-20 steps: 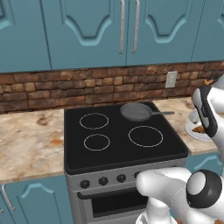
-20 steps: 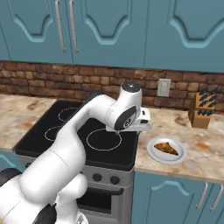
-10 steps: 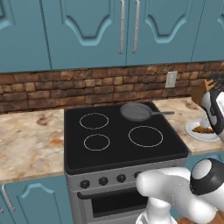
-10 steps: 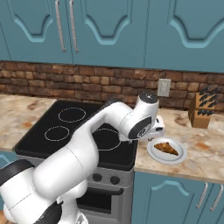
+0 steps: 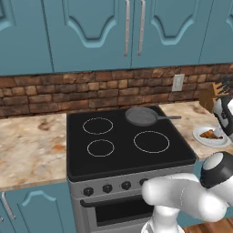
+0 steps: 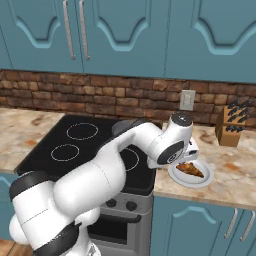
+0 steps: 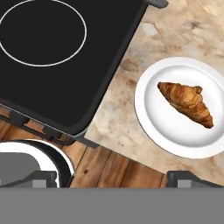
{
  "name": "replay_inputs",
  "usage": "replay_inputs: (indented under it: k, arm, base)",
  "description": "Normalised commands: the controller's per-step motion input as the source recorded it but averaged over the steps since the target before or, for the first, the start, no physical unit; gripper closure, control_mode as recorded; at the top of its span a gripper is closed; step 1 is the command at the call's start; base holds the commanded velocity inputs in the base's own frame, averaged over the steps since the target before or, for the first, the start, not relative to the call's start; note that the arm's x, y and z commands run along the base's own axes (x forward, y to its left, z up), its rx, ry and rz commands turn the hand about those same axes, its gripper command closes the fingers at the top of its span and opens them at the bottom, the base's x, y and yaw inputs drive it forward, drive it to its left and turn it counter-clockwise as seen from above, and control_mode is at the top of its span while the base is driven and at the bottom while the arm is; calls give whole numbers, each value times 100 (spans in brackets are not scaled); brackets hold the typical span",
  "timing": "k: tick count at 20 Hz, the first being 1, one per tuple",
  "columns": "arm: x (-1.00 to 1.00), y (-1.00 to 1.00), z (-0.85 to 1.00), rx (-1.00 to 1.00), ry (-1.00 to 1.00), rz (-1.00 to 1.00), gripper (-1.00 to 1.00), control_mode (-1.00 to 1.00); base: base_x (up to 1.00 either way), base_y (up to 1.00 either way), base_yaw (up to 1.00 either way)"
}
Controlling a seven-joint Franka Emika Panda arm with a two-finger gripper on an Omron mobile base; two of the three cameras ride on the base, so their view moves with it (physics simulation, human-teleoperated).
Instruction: Pick the croissant and place it on the pan. Then turn on the stove to warm the croissant.
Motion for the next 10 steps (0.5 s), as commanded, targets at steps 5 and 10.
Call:
replay_inputs:
  k: [5, 10]
  arm:
    - [28, -23, -20, -1, 0, 9, -100, -100]
    - [34, -22, -22, 0, 0, 6, -100, -100]
  base:
    - [0, 0, 0]
    - [0, 0, 0]
